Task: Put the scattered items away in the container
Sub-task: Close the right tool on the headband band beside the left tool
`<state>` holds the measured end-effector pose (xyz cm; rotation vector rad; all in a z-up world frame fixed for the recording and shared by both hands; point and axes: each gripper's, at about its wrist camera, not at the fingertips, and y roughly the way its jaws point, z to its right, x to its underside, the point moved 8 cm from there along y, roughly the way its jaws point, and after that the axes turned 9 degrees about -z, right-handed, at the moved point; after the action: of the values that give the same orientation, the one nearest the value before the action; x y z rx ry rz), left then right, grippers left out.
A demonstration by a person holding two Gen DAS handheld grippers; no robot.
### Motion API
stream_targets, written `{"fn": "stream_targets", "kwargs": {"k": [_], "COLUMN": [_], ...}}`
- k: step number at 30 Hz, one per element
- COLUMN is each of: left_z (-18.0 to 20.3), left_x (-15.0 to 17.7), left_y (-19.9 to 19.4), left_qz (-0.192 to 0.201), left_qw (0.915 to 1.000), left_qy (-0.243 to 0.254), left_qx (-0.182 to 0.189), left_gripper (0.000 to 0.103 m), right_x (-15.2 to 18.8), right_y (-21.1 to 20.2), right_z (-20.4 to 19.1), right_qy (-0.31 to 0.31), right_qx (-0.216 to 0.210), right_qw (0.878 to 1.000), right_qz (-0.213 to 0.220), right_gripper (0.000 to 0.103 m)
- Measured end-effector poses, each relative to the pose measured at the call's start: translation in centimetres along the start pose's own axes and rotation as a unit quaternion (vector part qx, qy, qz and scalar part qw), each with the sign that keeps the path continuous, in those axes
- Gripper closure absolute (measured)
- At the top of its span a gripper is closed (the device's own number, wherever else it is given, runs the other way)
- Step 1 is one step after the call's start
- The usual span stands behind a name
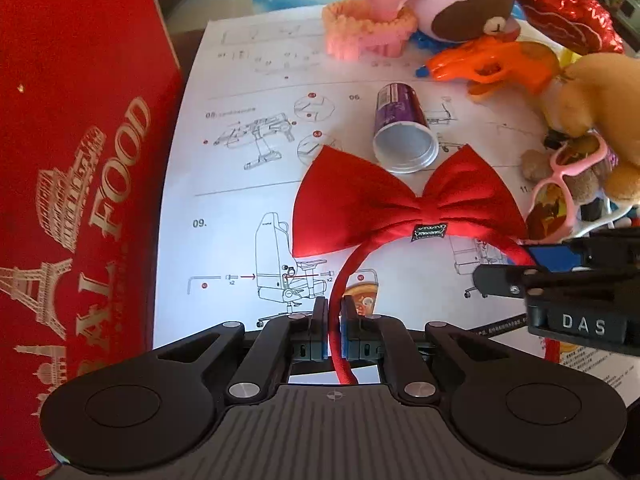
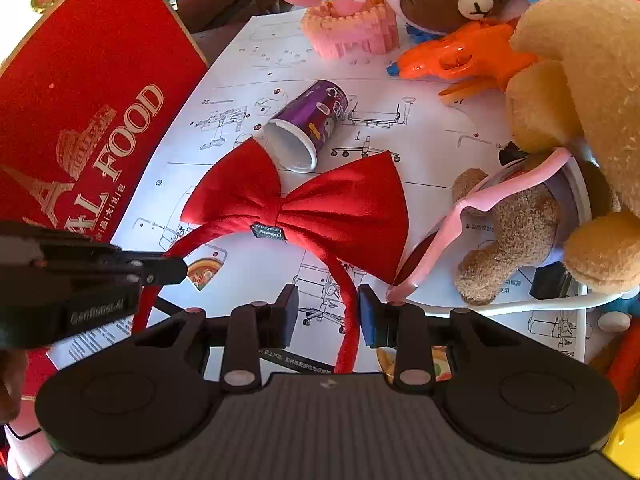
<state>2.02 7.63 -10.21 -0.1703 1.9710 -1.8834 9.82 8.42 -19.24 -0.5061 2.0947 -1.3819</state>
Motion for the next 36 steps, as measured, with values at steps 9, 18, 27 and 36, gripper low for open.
{"fn": "stream_targets", "kwargs": {"k": [9, 18, 27, 36], "left_z": [0.0, 0.3, 0.4, 0.4], "left_x": [0.3, -0.9, -0.7, -0.6], "left_y": [0.5, 1.6, 1.0, 1.7], "left_qz": [-0.019, -0.027, -0.010, -0.017], "left_qw": [0.9991, 0.9985, 0.9999, 0.9991], "left_qy": [-0.008, -0.019, 0.011, 0.036], "left_qx": [0.037, 0.044, -0.006, -0.014], "left_gripper": [0.093, 0.071, 0.098, 0.085], "right_x": [-0.1, -0.1, 0.0, -0.9], "right_y": [0.7, 0.0, -0.2, -2.6], "right_z": [-1.1, 0.5, 1.6, 0.2], "right_qy": [-0.027, 0.009, 0.063, 0.048], "right_qx": [0.040, 0.032, -0.013, -0.050], "right_qw": [0.999, 0.999, 0.998, 0.997], "right_qz": [0.015, 0.028, 0.014, 0.037], "right_gripper": [0.048, 0.081, 0.092, 0.091]}}
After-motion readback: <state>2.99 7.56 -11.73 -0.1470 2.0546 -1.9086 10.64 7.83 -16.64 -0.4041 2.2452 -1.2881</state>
